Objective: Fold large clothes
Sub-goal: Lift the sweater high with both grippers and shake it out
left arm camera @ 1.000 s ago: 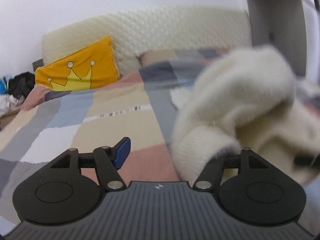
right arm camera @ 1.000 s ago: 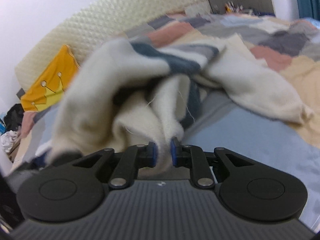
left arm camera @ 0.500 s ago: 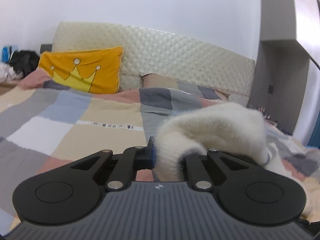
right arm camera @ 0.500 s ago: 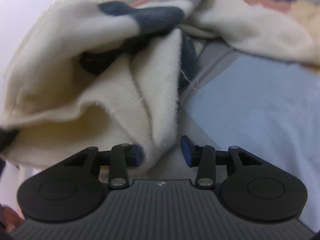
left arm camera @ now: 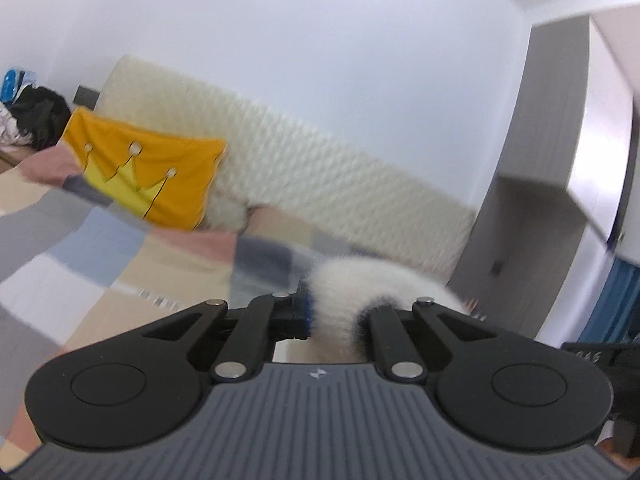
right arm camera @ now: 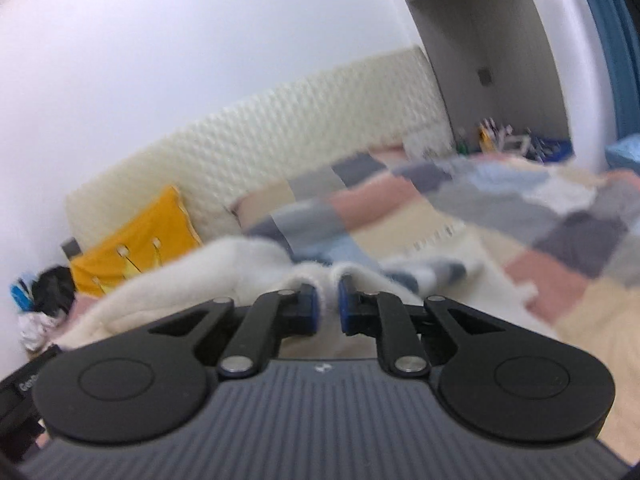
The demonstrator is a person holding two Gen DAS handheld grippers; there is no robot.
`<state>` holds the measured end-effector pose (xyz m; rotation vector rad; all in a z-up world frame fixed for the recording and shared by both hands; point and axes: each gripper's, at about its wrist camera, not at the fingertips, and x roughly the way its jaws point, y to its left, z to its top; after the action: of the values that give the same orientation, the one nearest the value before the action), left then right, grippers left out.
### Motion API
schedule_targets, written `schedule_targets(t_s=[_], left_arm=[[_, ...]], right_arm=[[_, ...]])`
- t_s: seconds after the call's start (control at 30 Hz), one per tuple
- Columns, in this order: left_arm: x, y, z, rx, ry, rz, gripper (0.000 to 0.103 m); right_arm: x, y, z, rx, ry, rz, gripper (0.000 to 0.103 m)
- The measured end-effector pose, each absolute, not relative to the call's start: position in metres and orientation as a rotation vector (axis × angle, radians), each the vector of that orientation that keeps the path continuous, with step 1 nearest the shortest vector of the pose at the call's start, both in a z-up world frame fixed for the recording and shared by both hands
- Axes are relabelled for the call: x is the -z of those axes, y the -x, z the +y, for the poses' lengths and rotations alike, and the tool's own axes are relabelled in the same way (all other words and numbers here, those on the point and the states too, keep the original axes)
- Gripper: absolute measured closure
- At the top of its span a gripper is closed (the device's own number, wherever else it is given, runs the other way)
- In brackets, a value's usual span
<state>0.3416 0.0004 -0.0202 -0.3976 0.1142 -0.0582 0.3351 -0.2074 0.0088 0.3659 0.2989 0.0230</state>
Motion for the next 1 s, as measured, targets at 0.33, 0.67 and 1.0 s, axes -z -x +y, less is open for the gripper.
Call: schedule_targets(t_s=[0.33, 0.67, 1.0], left_arm=[[-0.133, -0.272, -0.006, 0.066, 0.439, -0.034, 0.096], [-0.280, -0.153, 0.014, 0.044, 0.413, -0.200, 0.096], [-0.365, -0.058, 0.018, 0.029, 0.332, -0.253, 0.096]], right_arm=[[-0.132, -0.286, -0.218, -0.167, -0.252, 0.138, 0.090], [-0.272, -0.194, -0.211, -0.336, -0.159, -0.032, 0.090], [-0.358, -0.110, -0.208, -0.398, -0.134, -0.157, 0.090]])
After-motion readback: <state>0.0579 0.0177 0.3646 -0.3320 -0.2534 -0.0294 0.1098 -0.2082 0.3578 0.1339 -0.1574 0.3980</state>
